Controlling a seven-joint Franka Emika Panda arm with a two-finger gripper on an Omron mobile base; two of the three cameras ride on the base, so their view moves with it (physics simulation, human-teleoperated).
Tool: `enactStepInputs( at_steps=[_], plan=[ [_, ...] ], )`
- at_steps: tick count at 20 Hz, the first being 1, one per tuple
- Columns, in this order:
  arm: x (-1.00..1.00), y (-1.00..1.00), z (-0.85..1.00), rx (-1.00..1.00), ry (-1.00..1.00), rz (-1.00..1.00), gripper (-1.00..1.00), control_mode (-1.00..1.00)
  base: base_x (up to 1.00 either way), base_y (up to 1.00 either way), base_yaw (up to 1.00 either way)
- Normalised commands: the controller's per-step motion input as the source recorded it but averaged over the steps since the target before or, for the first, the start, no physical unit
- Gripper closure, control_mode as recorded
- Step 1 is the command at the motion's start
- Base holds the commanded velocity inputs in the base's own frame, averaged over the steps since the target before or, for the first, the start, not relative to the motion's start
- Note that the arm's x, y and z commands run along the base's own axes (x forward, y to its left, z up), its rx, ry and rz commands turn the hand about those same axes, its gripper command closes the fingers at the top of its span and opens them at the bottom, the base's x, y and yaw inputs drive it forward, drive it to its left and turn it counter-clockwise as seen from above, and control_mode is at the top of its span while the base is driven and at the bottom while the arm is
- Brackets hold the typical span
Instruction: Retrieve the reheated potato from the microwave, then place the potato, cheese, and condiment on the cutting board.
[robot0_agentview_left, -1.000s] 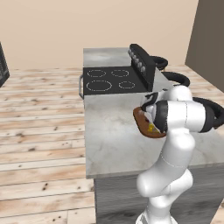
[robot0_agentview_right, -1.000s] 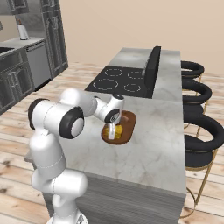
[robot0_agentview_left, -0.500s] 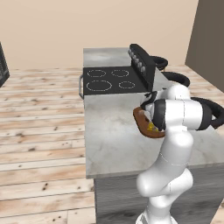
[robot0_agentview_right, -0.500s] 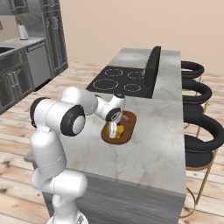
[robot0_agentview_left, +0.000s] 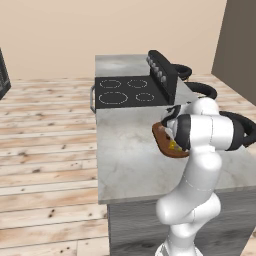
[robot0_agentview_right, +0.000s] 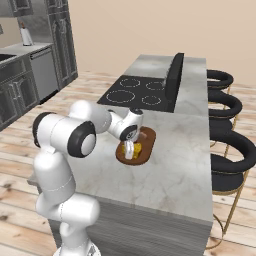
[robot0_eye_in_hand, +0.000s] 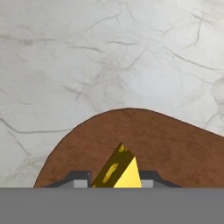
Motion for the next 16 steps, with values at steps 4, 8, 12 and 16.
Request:
enactStepInputs(
  at_steps=[4,8,12,16],
  plan=[
    [-0.06,0.02,-0.12,0.00,0.00,0.03,-1.00,-1.00,0.00,0.00,0.00],
    [0.00,0.00,-0.01,0.00,0.00,0.04,-1.00,-1.00,0.00,0.00,0.00],
    [-0.02,0.00,0.00,0.00,0.00,0.06,-1.00,-1.00,0.00,0.00,0.00],
    [-0.02,0.01,0.04,0.00,0.00,0.07,-1.00,-1.00,0.00,0.00,0.00]
  ],
)
